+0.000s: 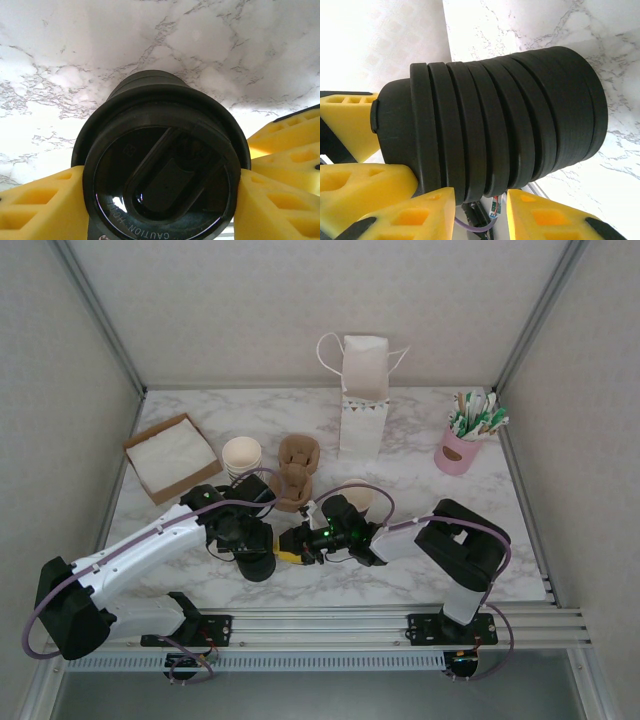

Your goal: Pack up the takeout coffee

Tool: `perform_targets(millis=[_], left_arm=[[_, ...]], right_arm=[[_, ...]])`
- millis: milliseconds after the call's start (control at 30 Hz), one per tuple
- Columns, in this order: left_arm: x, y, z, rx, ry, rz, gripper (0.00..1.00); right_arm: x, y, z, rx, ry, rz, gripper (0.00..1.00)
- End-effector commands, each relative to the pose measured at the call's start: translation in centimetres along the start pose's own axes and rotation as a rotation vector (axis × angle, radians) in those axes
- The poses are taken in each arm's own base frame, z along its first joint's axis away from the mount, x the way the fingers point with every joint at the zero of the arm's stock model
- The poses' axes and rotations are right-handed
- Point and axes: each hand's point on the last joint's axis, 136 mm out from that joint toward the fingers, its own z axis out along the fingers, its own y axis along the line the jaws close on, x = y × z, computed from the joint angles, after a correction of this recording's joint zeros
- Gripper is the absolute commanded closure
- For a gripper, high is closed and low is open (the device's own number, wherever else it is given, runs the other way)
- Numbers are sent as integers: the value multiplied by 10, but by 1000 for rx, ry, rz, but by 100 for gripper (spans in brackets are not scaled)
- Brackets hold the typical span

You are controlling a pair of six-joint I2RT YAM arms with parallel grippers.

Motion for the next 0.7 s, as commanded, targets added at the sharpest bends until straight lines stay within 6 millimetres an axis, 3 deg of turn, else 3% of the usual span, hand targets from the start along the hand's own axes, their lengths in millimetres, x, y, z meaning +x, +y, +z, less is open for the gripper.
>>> perform_targets(millis=[0, 667], left_arm=[[4, 0, 5, 14, 19, -27, 37], [2, -3, 4, 26, 19, -37, 40]], right_arm=[[4, 8, 7, -28, 30, -18, 67], [3, 6, 11, -33, 42, -11, 65]])
